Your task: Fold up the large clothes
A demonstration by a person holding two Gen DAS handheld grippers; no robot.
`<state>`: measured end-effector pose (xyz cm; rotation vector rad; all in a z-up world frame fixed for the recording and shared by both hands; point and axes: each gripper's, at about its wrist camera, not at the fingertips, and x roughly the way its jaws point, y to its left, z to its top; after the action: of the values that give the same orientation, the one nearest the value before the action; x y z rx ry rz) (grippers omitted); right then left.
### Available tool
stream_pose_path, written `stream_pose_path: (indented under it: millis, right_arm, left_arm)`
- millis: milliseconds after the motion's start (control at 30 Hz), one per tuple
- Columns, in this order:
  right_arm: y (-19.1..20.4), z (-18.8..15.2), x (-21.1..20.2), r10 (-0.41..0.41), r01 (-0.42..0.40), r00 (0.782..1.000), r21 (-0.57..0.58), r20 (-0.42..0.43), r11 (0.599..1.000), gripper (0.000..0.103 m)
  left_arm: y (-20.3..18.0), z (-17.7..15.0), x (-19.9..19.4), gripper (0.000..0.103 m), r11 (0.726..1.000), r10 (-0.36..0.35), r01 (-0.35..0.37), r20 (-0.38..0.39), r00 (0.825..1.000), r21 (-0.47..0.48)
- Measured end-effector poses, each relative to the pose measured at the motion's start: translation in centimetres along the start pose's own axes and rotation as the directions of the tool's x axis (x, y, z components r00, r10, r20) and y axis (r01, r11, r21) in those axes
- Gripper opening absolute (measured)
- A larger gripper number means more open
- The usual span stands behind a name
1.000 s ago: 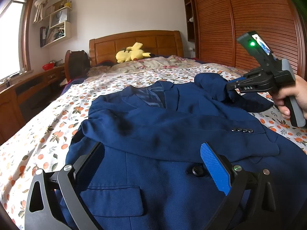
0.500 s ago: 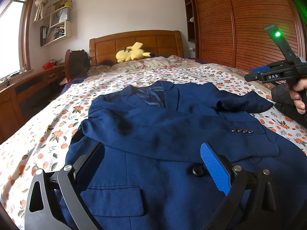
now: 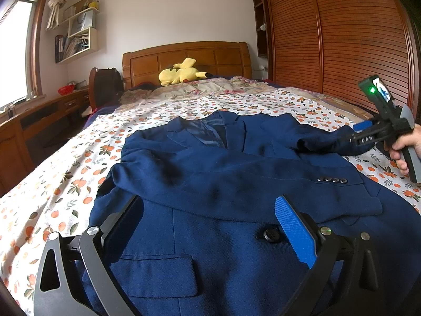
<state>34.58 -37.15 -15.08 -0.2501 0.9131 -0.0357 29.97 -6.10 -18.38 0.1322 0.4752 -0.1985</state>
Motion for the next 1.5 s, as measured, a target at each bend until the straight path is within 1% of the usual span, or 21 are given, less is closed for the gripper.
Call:
stream_pose_path:
  millis: [200, 267, 300, 333, 367, 400, 433, 533, 633, 733, 833, 900, 967, 1033, 1133, 1200, 1267, 1400, 1467, 1500]
  right_arm:
    - [-0.3, -1.4, 2.6, -0.035, 0.034, 0.994, -0.014, -0.1, 0.999, 0.071]
    - [-0.4, -1.6, 3.1, -0.027, 0.026, 0.994, -0.007, -0.107, 1.0, 0.069]
    - [-0.5, -1.6, 3.3, -0.011, 0.012, 0.994, 0.006, -0.105, 1.0, 0.058]
    - [-0.4, -1.5, 3.3, -0.005, 0.007, 0.995, 0.012, -0.104, 1.0, 0.048]
    - [-0.4, -1.3, 3.4, -0.019, 0.021, 0.995, 0.012, -0.102, 1.0, 0.025]
    - [-0.3, -1.1, 3.5, -0.041, 0.042, 0.994, 0.009, -0.103, 0.999, 0.008]
    - [-0.3, -0.9, 3.6, -0.053, 0.054, 0.993, 0.015, -0.103, 0.998, 0.005]
    - [-0.4, -0.1, 2.9, -0.098, 0.101, 0.993, 0.03, -0.067, 0.994, 0.003]
    - [-0.4, 1.3, 0.6, -0.149, 0.148, 0.989, 0.048, 0.023, 0.988, 0.003]
    - [0.0, 2.8, -2.4, -0.169, 0.162, 0.979, 0.063, 0.118, 0.985, 0.003]
    - [1.4, 4.3, -5.8, -0.152, 0.144, 0.964, 0.055, 0.218, 0.988, 0.003]
    - [2.7, 4.9, -7.7, -0.118, 0.112, 0.957, 0.04, 0.265, 0.993, 0.003]
    - [4.9, 5.4, -9.6, -0.065, 0.067, 0.95, 0.002, 0.306, 0.998, 0.003]
    - [7.1, 5.7, -10.8, 0.001, 0.011, 0.949, -0.036, 0.315, 0.999, 0.003]
    - [10.3, 5.2, -12.4, 0.075, -0.047, 0.944, -0.097, 0.32, 0.994, 0.003]
    - [12.1, 4.8, -13.0, 0.119, -0.084, 0.944, -0.125, 0.307, 0.989, 0.003]
    - [13.4, 4.6, -13.0, 0.149, -0.114, 0.95, -0.139, 0.274, 0.984, 0.003]
    - [14.9, 4.0, -13.0, 0.168, -0.13, 0.96, -0.172, 0.225, 0.976, 0.004]
    - [14.9, 3.8, -12.9, 0.155, -0.123, 0.968, -0.165, 0.2, 0.979, 0.005]
    - [14.9, 3.6, -12.9, 0.149, -0.119, 0.971, -0.164, 0.189, 0.979, 0.008]
  left_arm:
    - [0.0, 0.0, 0.0, 0.1, 1.0, 0.0, 0.0, 0.0, 1.0, 0.0]
    - [0.0, 0.0, 0.0, 0.1, 1.0, 0.0, 0.0, 0.0, 1.0, 0.0]
    - [0.0, 0.0, 0.0, 0.1, 1.0, 0.0, 0.0, 0.001, 1.0, 0.0]
    - [0.1, 0.0, 0.0, 0.1, 1.0, -0.001, 0.001, 0.002, 1.0, -0.002]
    - [0.1, 0.1, 0.0, 0.1, 1.0, -0.005, 0.005, 0.003, 1.0, -0.004]
    - [0.2, 0.1, -0.1, 0.1, 1.0, -0.01, 0.01, 0.001, 1.0, -0.006]
    - [0.3, 0.1, -0.3, 0.1, 1.0, -0.017, 0.017, 0.001, 1.0, -0.011]
    - [0.8, 0.4, -1.4, 0.1, 0.999, -0.039, 0.039, 0.014, 0.999, -0.02]
    - [1.0, 0.7, -2.5, 0.1, 0.999, -0.046, 0.046, 0.015, 0.999, -0.016]
    - [1.4, 0.8, -3.5, 0.1, 0.999, -0.045, 0.046, 0.021, 0.999, -0.021]
    - [2.0, 0.8, -4.4, 0.1, 0.998, -0.05, 0.051, 0.029, 0.998, -0.028]
    - [2.4, 0.9, -5.0, 0.1, 0.998, -0.049, 0.05, 0.033, 0.998, -0.031]
    - [2.8, 1.1, -5.4, 0.1, 0.998, -0.05, 0.051, 0.042, 0.998, -0.038]
    - [3.2, 1.2, -5.8, 0.1, 0.998, -0.047, 0.049, 0.048, 0.998, -0.042]
    - [3.9, 1.3, -6.2, 0.1, 0.997, -0.045, 0.048, 0.054, 0.998, -0.054]
    - [4.1, 1.4, -6.5, 0.1, 0.997, -0.044, 0.047, 0.057, 0.997, -0.057]
    - [4.2, 1.3, -6.8, 0.1, 0.998, -0.039, 0.042, 0.062, 0.997, -0.056]
    - [4.7, 1.1, -7.0, 0.1, 0.997, -0.036, 0.04, 0.063, 0.997, -0.063]
    - [4.8, 1.2, -7.1, 0.1, 0.997, -0.035, 0.039, 0.062, 0.997, -0.067]
    - [4.9, 1.2, -7.1, 0.1, 0.997, -0.035, 0.039, 0.062, 0.997, -0.069]
